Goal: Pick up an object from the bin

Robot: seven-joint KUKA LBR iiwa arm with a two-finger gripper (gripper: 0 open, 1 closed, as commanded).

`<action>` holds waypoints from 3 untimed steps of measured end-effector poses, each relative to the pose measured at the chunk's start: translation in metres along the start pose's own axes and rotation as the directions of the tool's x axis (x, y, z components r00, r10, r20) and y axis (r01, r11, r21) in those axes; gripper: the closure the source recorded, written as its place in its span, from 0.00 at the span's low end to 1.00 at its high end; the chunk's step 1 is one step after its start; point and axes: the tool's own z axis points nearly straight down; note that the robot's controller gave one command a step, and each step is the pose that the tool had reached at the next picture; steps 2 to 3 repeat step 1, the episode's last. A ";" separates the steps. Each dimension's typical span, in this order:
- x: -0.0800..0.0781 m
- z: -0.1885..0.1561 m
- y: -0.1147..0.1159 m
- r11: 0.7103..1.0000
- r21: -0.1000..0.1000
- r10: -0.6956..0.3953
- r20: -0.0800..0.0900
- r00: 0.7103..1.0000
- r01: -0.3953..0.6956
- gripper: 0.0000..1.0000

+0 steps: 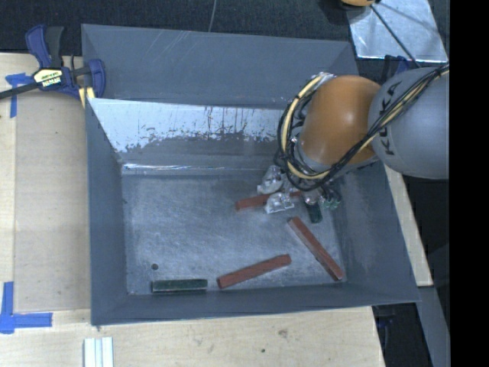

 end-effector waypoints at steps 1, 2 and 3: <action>0.000 -0.131 -0.004 0.998 -0.008 -0.059 -0.033 0.998 0.059 1.00; 0.000 -0.131 -0.004 0.998 -0.008 -0.059 -0.033 0.998 0.059 1.00; 0.000 -0.131 -0.004 0.998 -0.008 -0.059 -0.033 0.998 0.059 1.00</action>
Offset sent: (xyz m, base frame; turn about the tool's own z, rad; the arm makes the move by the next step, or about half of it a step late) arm 0.0000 0.0000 0.0000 0.0000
